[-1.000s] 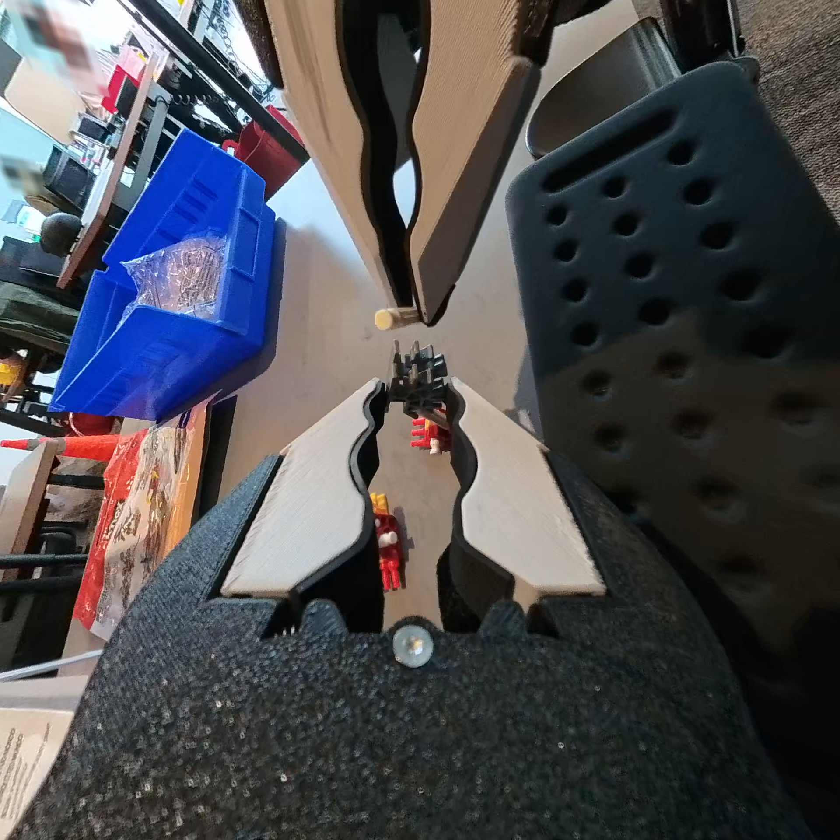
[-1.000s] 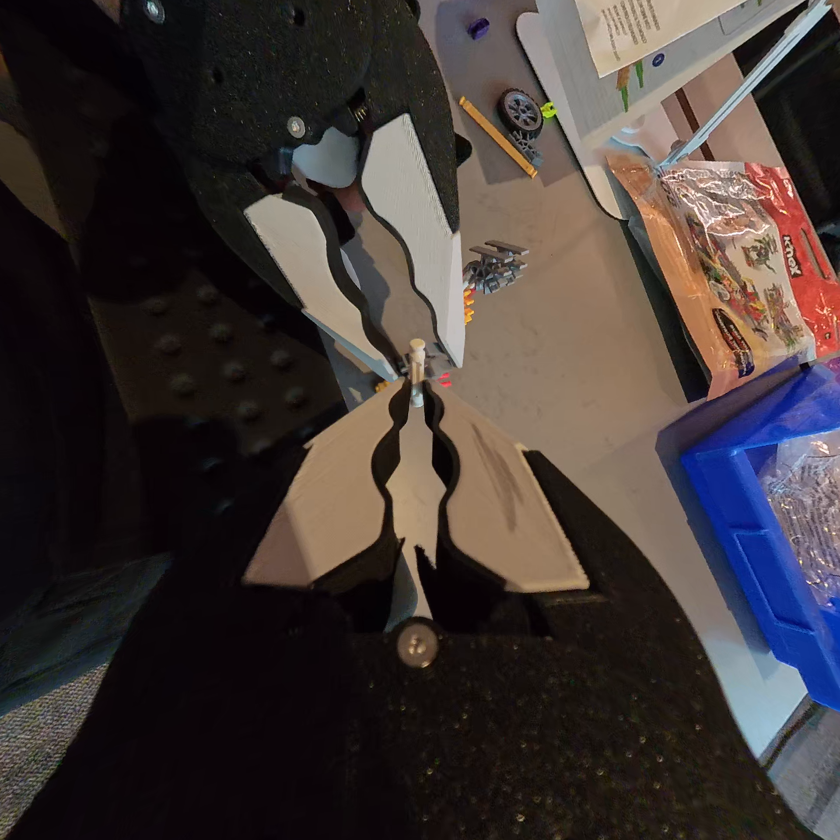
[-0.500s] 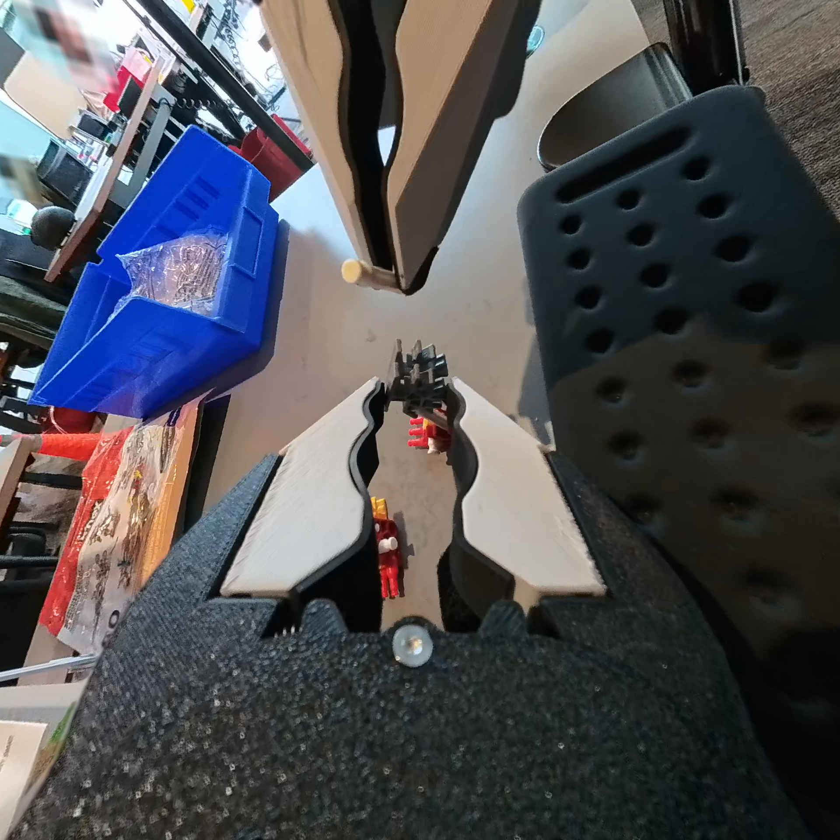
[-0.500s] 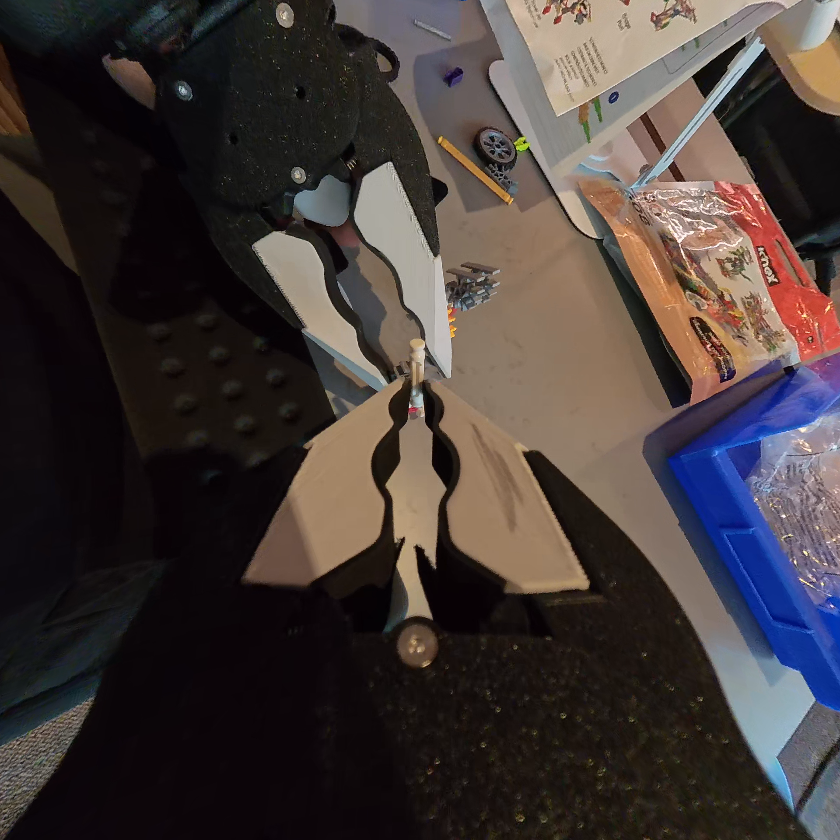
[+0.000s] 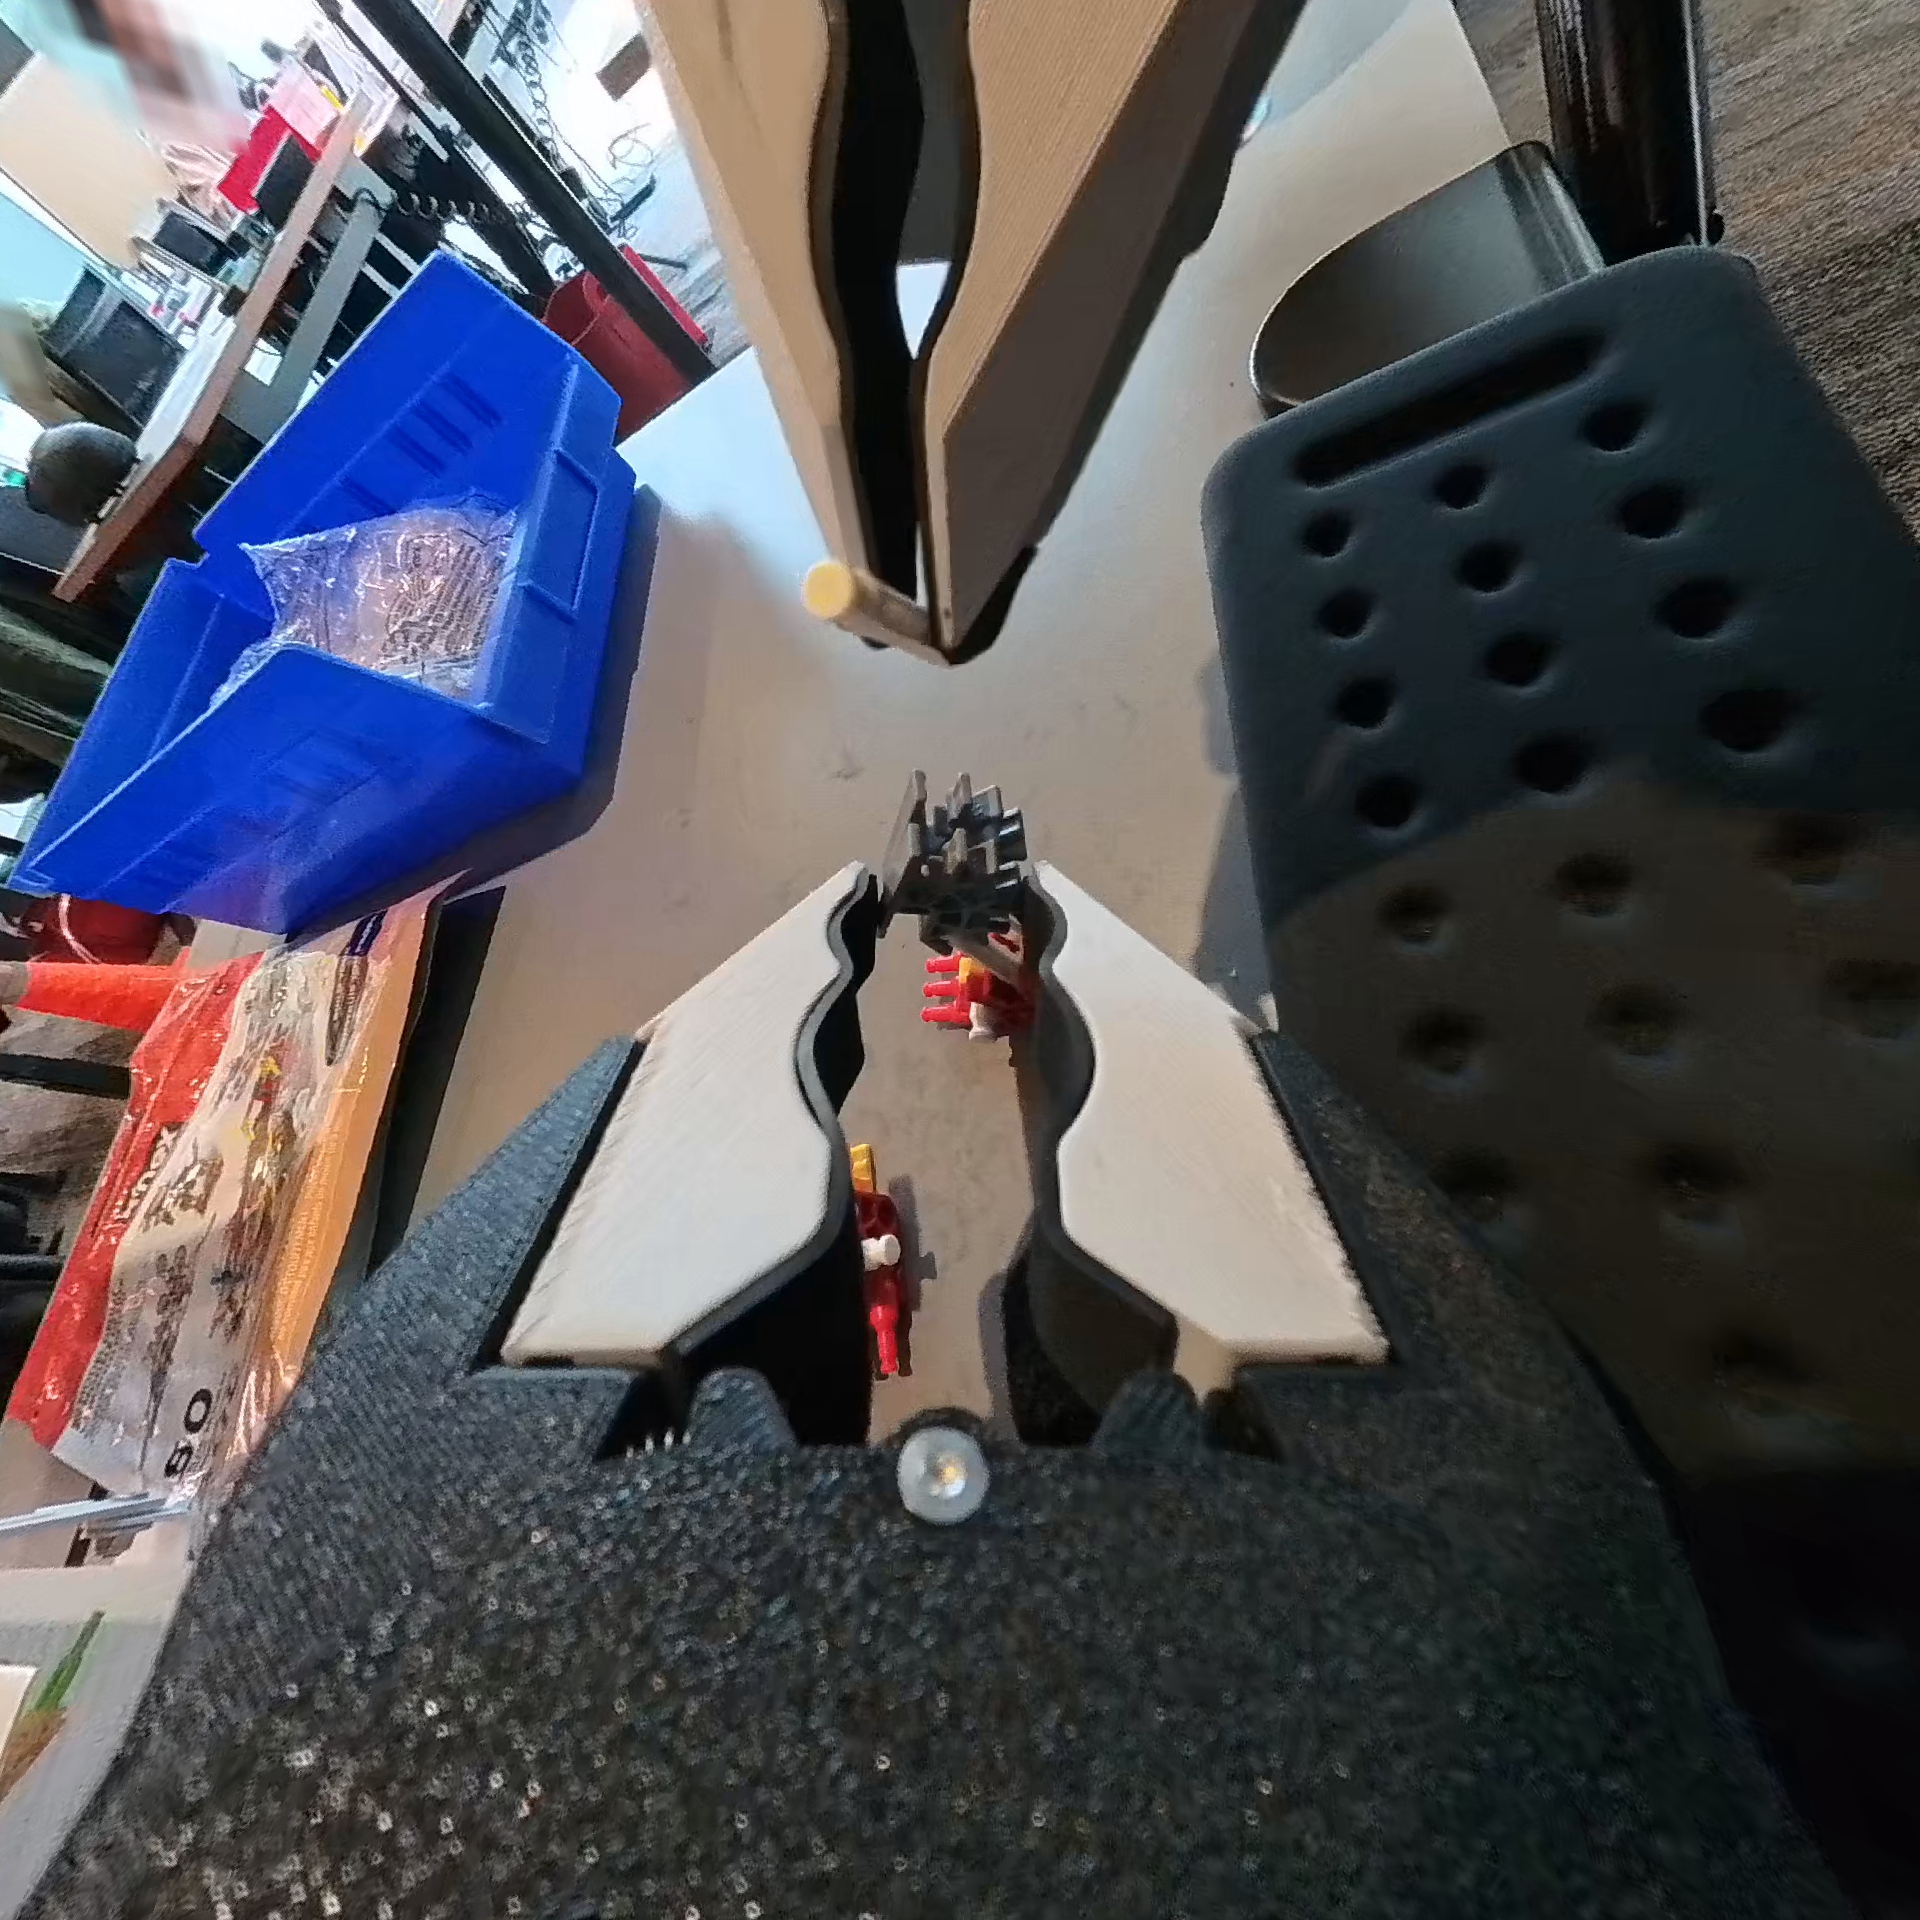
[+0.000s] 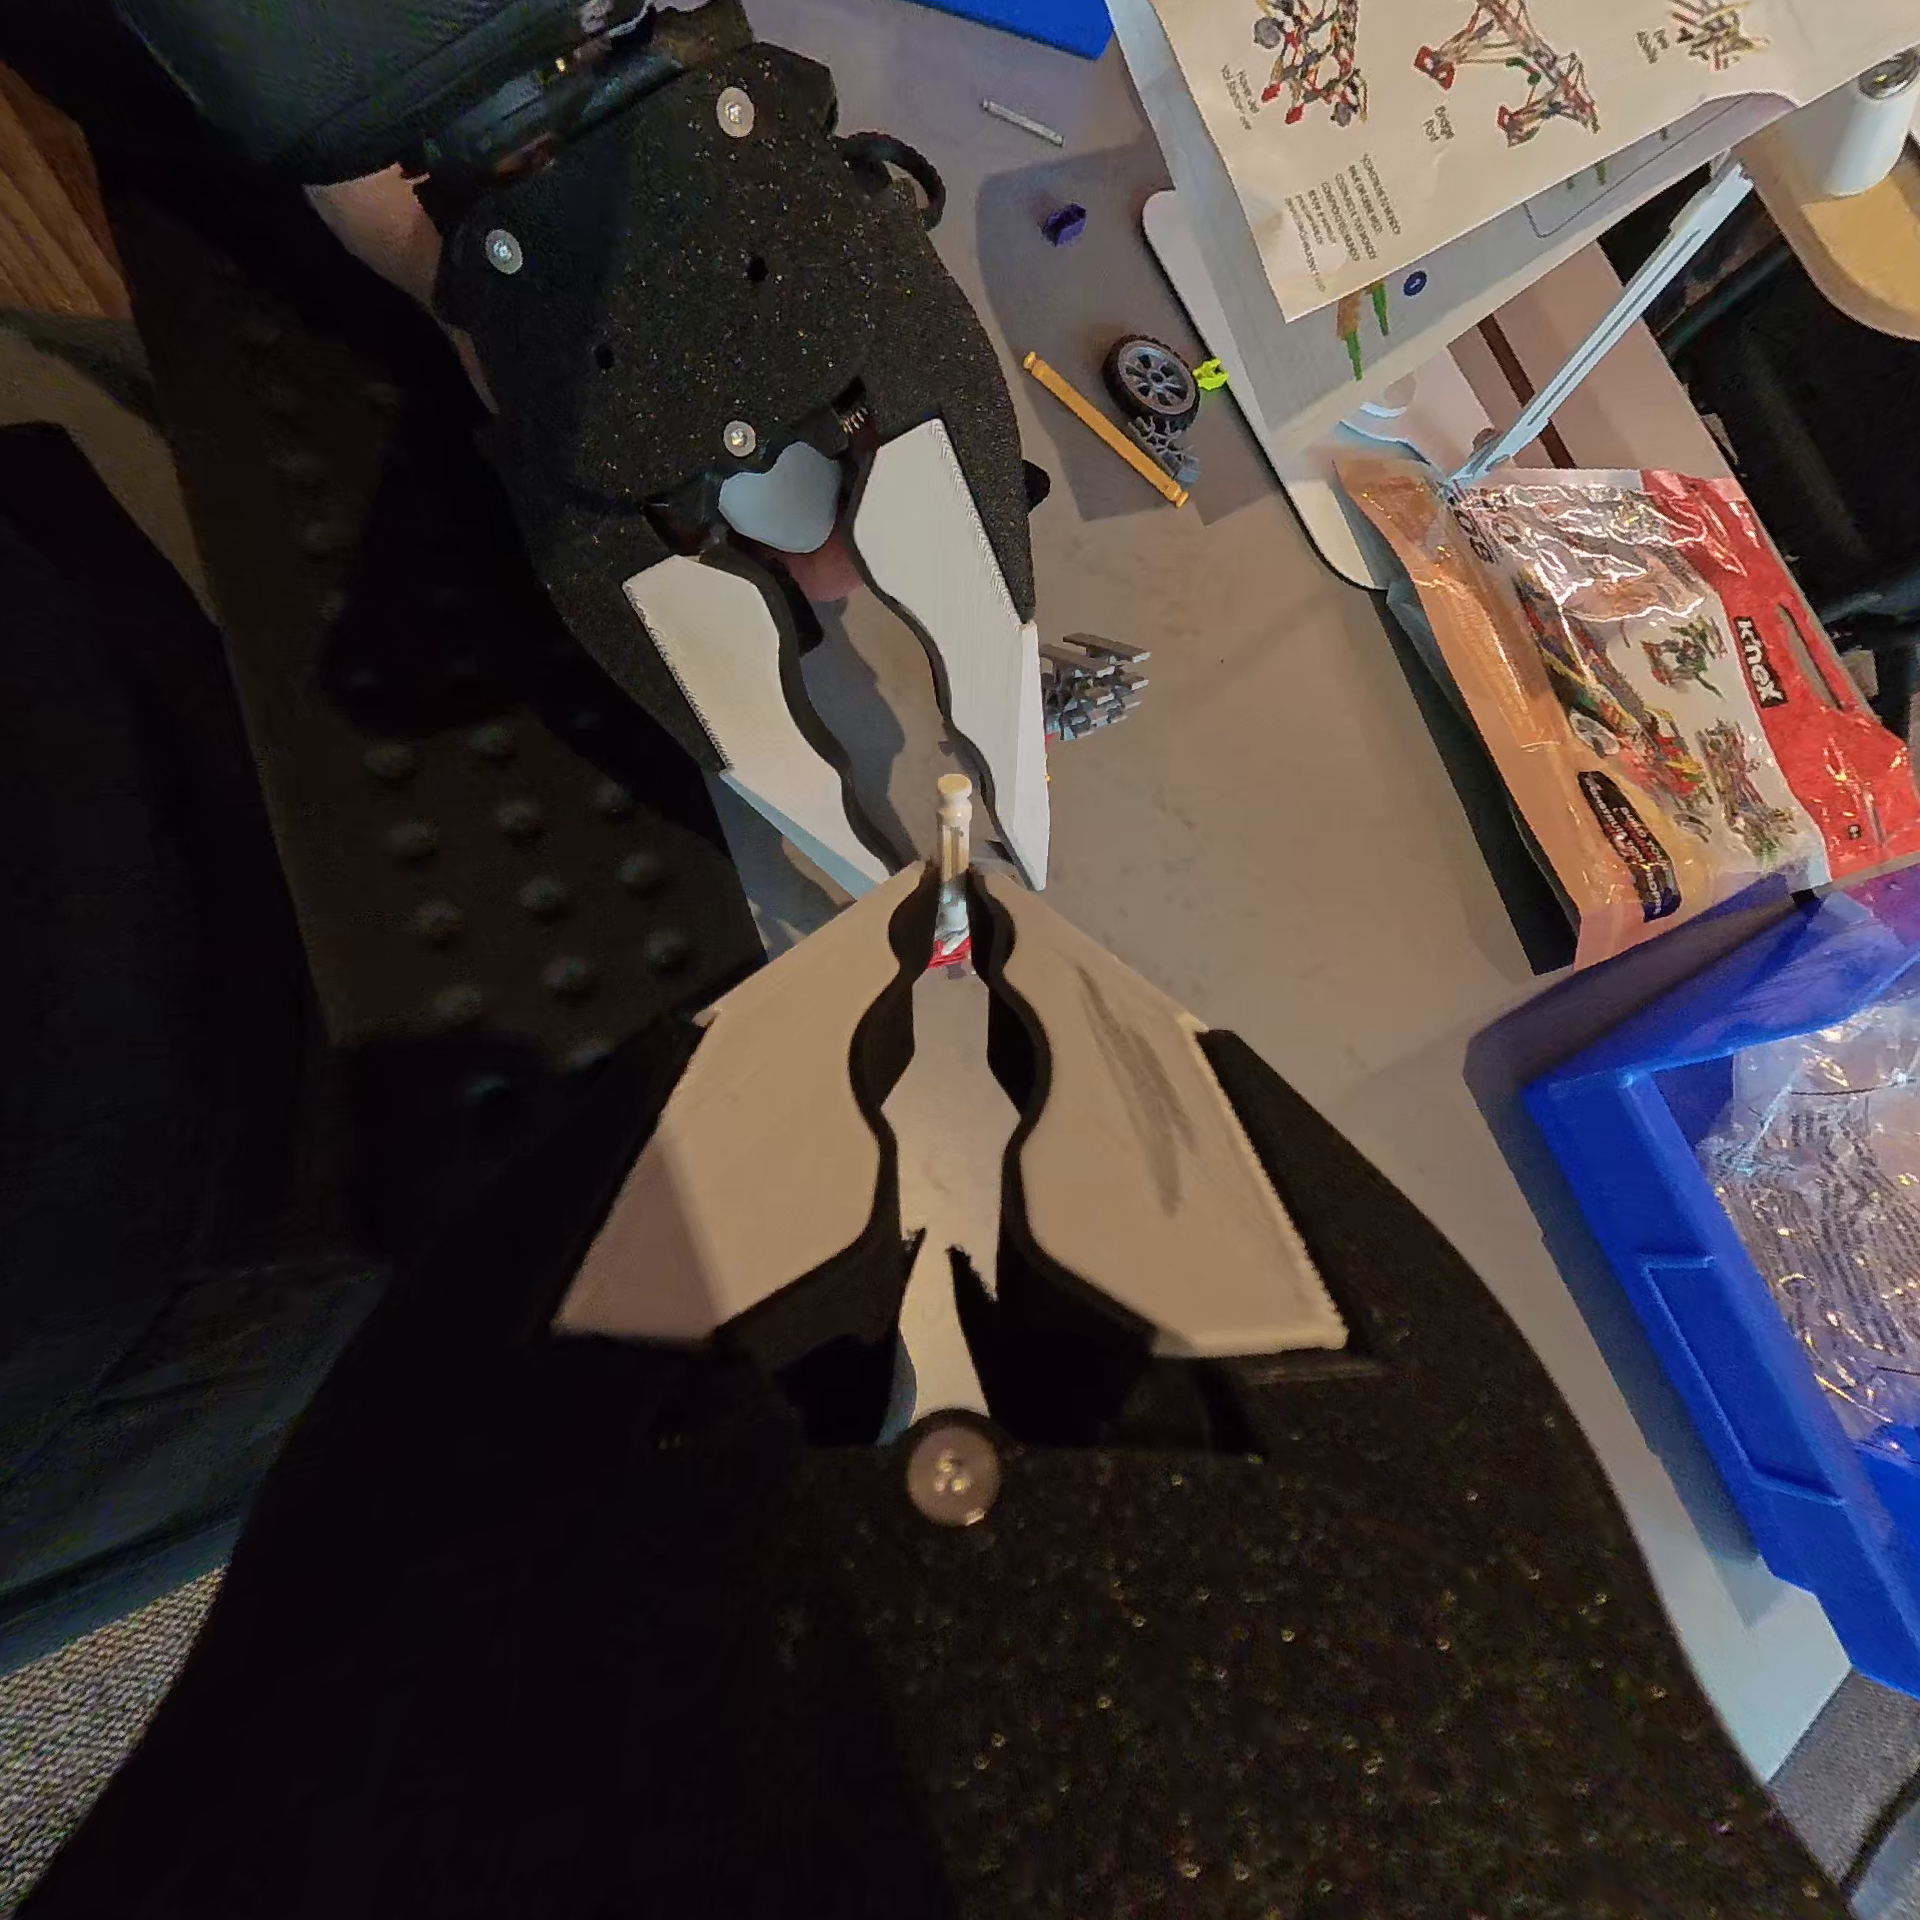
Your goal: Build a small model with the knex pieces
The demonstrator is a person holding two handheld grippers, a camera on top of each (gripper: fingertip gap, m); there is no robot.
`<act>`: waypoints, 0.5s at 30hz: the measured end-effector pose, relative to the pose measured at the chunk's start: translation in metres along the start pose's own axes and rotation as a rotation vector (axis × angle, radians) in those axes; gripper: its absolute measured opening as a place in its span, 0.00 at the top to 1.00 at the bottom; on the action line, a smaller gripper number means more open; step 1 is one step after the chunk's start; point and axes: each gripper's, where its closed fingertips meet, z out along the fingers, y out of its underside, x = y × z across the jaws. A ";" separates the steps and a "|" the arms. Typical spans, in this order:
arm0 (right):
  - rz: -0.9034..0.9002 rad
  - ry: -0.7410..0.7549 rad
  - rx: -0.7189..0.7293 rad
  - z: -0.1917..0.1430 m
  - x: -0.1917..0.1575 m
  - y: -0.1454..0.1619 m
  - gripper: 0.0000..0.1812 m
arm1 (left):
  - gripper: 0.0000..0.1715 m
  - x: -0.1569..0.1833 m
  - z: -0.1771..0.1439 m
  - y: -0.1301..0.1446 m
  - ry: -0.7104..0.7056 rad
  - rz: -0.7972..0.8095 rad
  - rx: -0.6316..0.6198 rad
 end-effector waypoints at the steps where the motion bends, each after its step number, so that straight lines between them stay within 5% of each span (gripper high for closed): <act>1: -0.004 0.001 -0.002 0.000 0.000 0.000 0.97 | 0.85 0.000 0.000 0.000 0.001 -0.002 0.001; 15: -0.014 0.011 -0.023 -0.003 0.001 0.006 0.97 | 0.80 -0.001 0.001 0.000 0.010 -0.028 0.007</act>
